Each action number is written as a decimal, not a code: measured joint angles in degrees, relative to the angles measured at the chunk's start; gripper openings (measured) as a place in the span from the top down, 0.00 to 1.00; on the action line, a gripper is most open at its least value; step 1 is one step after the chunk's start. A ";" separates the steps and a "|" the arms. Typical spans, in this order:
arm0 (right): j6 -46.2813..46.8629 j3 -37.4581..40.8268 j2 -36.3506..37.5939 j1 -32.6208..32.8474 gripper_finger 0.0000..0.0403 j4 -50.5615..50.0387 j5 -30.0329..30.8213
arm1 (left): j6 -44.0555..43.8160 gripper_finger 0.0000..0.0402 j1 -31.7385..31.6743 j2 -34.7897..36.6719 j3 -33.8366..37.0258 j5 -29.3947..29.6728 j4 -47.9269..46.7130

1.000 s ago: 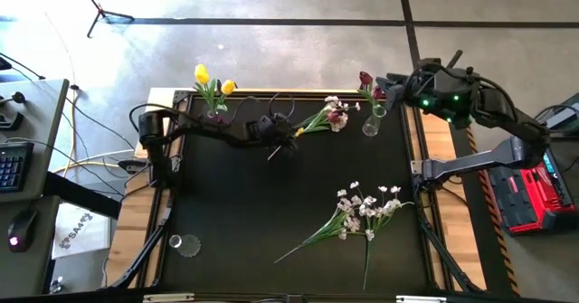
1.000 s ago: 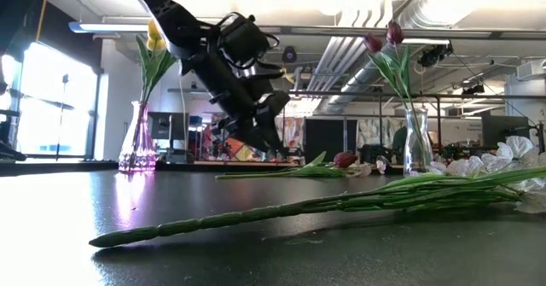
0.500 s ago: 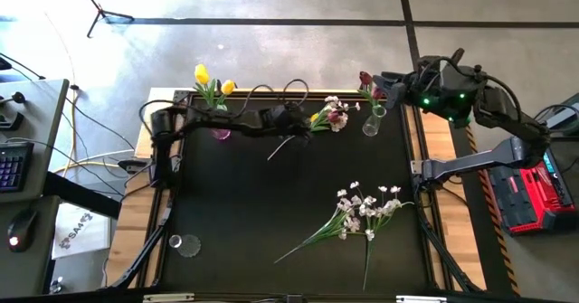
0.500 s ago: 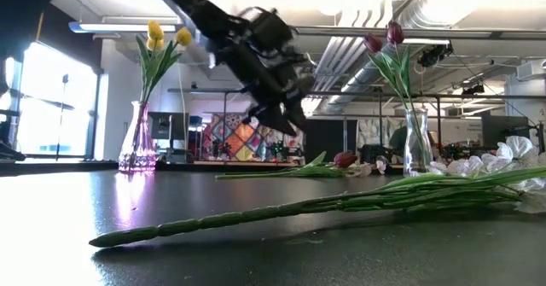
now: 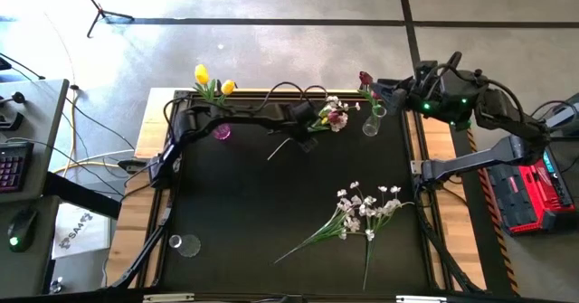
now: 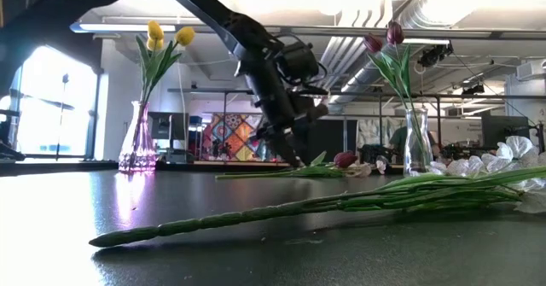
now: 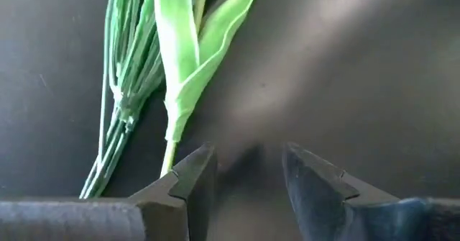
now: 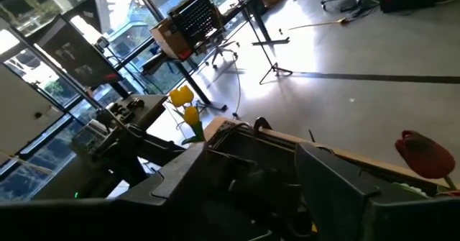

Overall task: Sort flowers into vase by color
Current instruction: Put the red flower into the top transparent vase

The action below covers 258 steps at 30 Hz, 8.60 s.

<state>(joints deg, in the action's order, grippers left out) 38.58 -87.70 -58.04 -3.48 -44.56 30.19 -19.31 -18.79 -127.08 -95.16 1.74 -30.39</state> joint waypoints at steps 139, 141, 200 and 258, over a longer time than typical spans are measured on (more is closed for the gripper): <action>-16.99 2.80 -12.85 13.11 0.37 23.31 0.64 | 14.49 1.00 14.98 36.82 -4.10 -0.48 10.81; -19.32 2.80 -12.83 13.25 0.39 25.92 0.57 | 14.48 1.00 15.48 36.82 -4.10 -0.65 10.89; 35.92 18.12 5.85 2.54 1.00 -44.24 36.00 | 9.92 1.00 10.86 33.08 -4.03 2.54 -9.95; 3.48 26.64 5.67 -17.12 0.42 -2.88 9.81 | 9.35 0.97 6.90 25.13 -4.03 -1.75 -14.72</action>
<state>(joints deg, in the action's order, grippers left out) 42.07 -61.06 -52.37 -20.60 -47.43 39.99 -9.96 -11.89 -101.95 -99.20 -0.02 -45.11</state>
